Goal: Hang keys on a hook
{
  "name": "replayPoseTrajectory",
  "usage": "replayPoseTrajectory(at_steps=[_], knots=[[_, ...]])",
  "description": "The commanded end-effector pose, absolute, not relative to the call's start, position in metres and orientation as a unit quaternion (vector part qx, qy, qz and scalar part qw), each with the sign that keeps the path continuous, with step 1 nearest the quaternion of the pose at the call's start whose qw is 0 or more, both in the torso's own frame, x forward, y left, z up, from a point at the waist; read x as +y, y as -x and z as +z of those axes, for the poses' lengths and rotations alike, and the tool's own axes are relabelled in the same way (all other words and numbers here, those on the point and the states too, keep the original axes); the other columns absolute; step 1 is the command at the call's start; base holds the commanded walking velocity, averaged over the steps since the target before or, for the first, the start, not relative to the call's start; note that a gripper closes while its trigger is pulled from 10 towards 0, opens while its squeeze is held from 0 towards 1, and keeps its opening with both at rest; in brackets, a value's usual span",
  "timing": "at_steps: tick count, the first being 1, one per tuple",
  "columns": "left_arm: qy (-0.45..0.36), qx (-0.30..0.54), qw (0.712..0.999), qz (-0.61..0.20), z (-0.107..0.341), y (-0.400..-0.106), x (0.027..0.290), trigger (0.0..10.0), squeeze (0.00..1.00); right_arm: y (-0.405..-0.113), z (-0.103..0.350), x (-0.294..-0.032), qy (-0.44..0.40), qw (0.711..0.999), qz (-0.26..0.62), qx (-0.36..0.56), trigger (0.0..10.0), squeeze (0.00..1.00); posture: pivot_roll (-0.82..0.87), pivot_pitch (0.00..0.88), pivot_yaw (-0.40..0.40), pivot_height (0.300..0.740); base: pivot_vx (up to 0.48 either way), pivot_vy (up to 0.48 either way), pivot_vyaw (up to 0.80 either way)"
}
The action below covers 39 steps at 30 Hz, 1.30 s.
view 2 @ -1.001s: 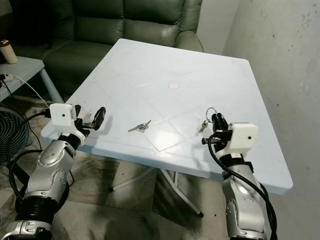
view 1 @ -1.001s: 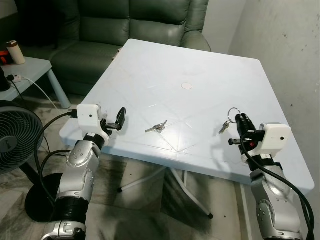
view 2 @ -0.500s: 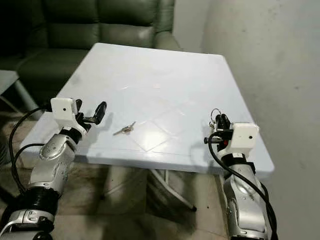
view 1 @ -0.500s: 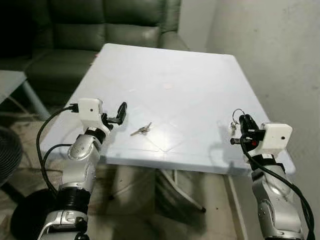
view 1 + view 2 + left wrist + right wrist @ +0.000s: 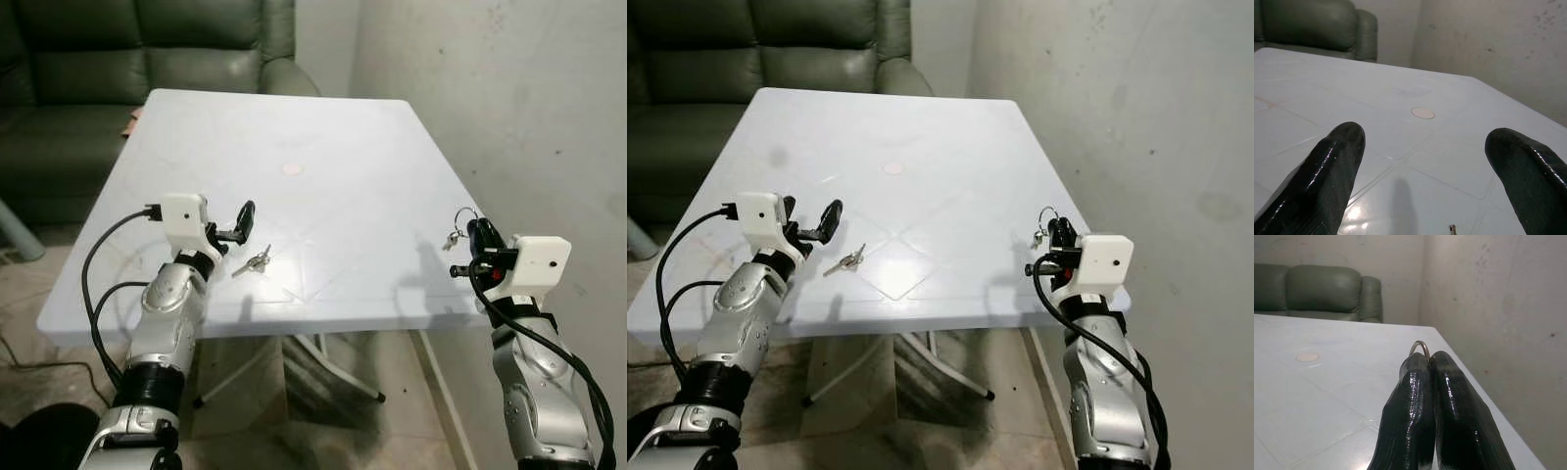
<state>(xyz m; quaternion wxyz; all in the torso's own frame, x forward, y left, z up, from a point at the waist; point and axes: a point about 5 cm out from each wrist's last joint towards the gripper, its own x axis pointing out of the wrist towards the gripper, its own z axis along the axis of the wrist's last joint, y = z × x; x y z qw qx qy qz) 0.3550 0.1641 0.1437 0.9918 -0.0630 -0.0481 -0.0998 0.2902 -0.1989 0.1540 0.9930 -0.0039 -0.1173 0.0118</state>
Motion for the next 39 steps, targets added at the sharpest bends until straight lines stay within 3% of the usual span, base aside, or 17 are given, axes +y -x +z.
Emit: replayPoseTrajectory(at_steps=[1,39], knots=[[0.061,-0.048,0.992,-0.102,0.1456,-0.3569,0.163,10.0,0.0,-0.2925,0.1546,-0.1996,0.007,0.993,0.01,-0.115,10.0,0.0,0.01,0.0,-0.04,0.74,0.0,0.469,-0.78],[0.042,-0.039,0.995,-0.083,0.1439,-0.3574,0.1629,10.0,0.0,-0.2931,0.1557,-0.2015,0.009,0.994,0.01,-0.112,10.0,0.0,0.02,0.0,-0.047,0.74,0.0,0.0,-0.78]])
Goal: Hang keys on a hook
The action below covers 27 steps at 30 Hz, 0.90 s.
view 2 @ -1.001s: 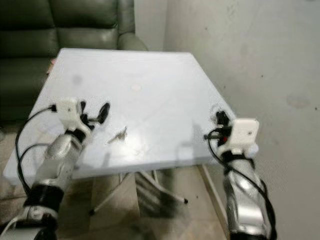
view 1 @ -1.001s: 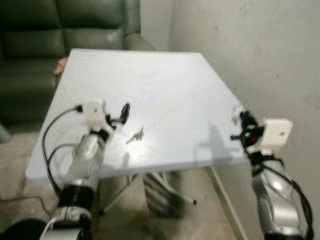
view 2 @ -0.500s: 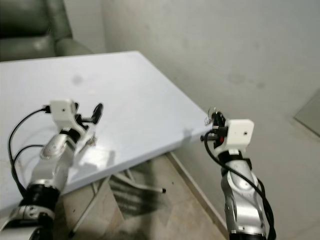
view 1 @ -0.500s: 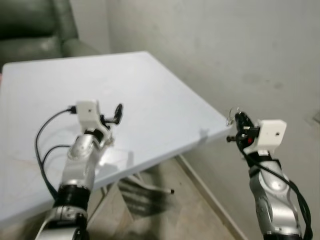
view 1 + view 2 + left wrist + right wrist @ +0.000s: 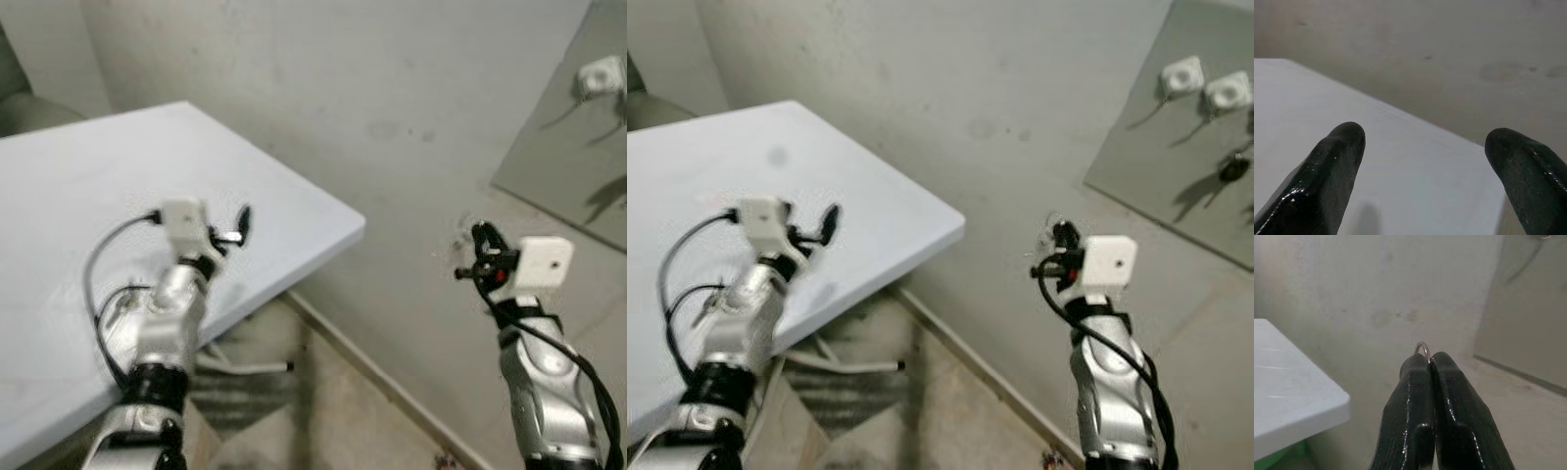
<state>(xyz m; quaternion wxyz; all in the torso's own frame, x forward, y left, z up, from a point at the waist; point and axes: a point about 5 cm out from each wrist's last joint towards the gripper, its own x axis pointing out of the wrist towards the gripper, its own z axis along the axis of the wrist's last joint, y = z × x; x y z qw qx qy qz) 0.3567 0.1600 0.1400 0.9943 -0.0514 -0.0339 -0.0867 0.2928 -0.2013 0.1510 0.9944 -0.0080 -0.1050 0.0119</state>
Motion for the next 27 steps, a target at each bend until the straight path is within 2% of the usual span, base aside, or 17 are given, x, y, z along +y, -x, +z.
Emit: replayPoseTrajectory(at_steps=[1,18,27], knots=[[0.043,-0.039,0.995,-0.083,0.144,-0.357,0.163,10.0,0.0,-0.293,0.156,-0.202,0.009,0.994,0.01,-0.112,10.0,0.0,0.02,0.0,-0.047,0.74,0.0,0.0,-0.77],[0.036,-0.036,0.995,-0.087,0.148,-0.359,0.164,10.0,0.0,-0.292,0.155,-0.203,0.01,0.994,0.006,-0.11,10.0,0.0,0.02,0.0,-0.042,0.74,0.0,0.0,-0.78],[0.009,-0.041,0.986,-0.16,0.148,-0.35,0.135,10.0,0.0,-0.293,0.155,-0.202,0.01,0.994,0.008,-0.108,10.0,0.0,0.02,0.0,-0.039,0.74,0.0,0.0,-0.69]])
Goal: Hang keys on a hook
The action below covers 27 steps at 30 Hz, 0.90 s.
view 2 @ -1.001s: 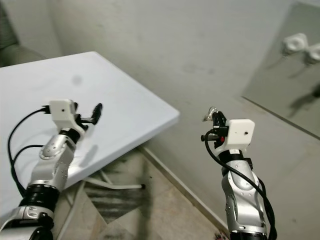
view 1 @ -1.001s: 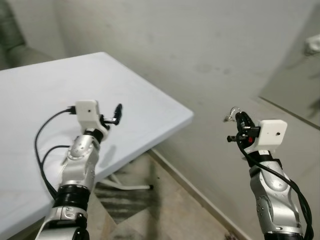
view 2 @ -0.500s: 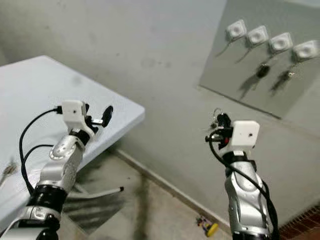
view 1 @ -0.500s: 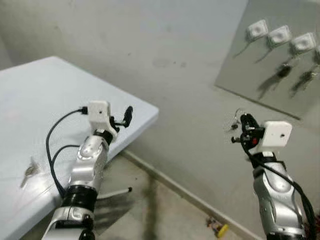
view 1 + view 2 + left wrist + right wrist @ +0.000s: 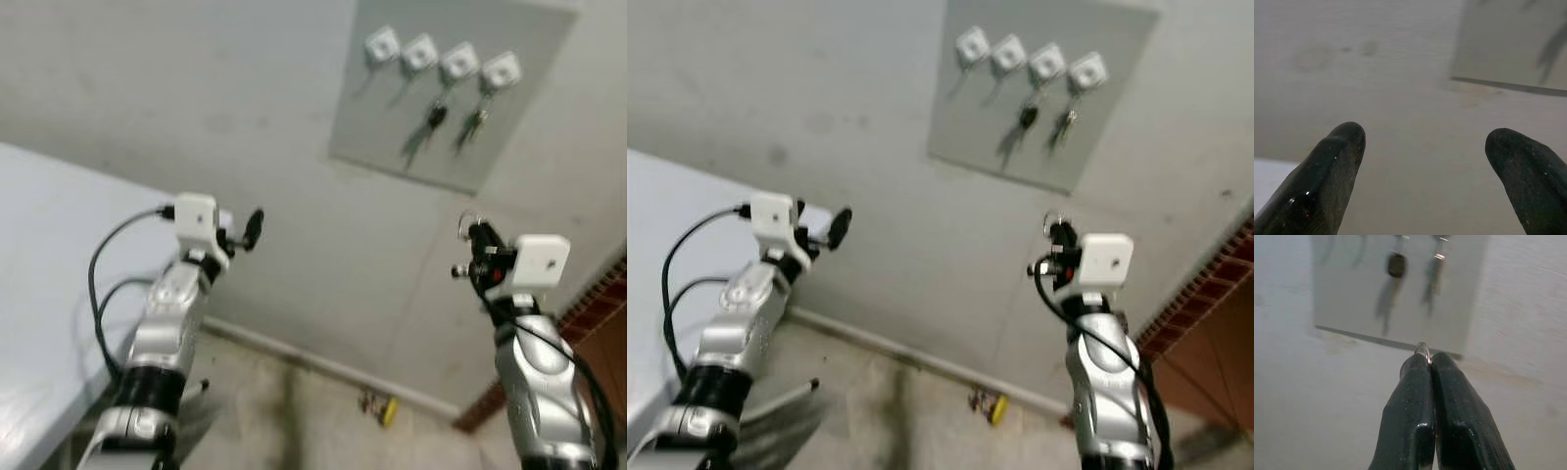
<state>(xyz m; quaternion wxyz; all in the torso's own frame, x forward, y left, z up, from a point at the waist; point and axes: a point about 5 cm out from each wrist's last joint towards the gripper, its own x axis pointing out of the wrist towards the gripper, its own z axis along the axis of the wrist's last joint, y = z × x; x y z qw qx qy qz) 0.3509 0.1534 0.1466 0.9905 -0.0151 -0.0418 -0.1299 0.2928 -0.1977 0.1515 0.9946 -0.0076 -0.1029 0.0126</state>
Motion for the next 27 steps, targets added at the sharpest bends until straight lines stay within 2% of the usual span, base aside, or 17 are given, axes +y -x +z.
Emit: replayPoseTrajectory(at_steps=[1,12,27], knots=[[0.008,-0.042,0.986,-0.163,0.148,-0.349,0.132,10.0,0.0,-0.293,0.155,-0.201,0.01,0.994,0.008,-0.109,10.0,0.0,0.02,0.0,-0.039,0.74,0.0,0.0,0.0],[0.015,-0.04,0.983,-0.179,0.152,-0.349,0.122,10.0,0.0,-0.297,0.148,-0.19,0.023,0.998,0.002,-0.061,10.0,0.0,0.01,0.0,-0.034,0.74,0.0,0.0,0.0],[0.043,-0.028,0.985,-0.162,0.155,-0.35,0.133,10.0,0.0,-0.294,0.149,-0.19,0.025,0.998,0.018,-0.059,10.0,0.0,0.01,0.0,-0.042,0.74,0.0,0.0,0.0]])
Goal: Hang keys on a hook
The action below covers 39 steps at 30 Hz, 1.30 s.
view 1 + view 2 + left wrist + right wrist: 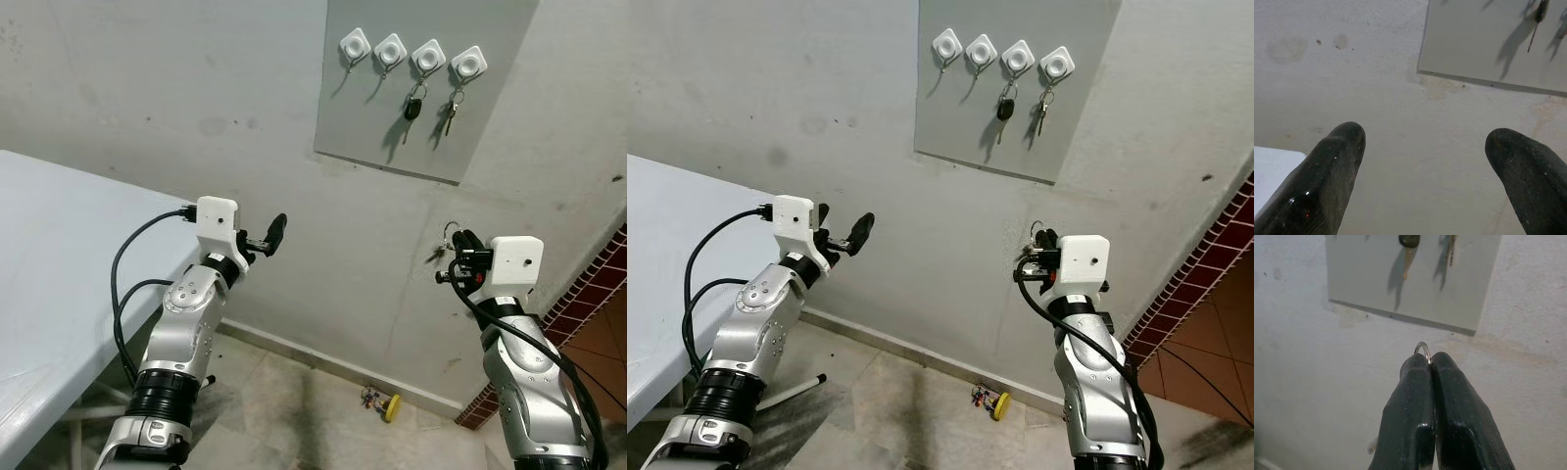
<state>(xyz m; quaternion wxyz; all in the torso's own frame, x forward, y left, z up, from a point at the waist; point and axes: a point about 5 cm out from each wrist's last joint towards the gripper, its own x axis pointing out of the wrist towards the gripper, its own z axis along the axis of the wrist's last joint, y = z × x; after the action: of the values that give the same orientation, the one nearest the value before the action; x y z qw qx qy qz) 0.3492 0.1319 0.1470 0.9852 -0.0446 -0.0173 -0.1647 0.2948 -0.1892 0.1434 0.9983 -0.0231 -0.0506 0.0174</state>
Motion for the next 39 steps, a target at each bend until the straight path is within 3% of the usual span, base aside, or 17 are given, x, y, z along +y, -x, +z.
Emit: replayPoseTrajectory(at_steps=[1,39], knots=[[0.043,-0.028,0.986,-0.161,0.1547,-0.3504,0.1332,10.0,0.0,-0.2943,0.1495,-0.1898,0.025,0.998,0.019,-0.059,10.0,0.0,0.01,0.0,-0.043,0.74,0.0,0.0,0.0],[0.058,-0.031,0.987,-0.146,0.1625,-0.3565,0.1417,10.0,0.0,-0.2984,0.154,-0.1911,0.025,0.997,0.022,-0.065,10.0,0.0,0.02,0.0,-0.034,0.74,0.0,0.0,0.0]])
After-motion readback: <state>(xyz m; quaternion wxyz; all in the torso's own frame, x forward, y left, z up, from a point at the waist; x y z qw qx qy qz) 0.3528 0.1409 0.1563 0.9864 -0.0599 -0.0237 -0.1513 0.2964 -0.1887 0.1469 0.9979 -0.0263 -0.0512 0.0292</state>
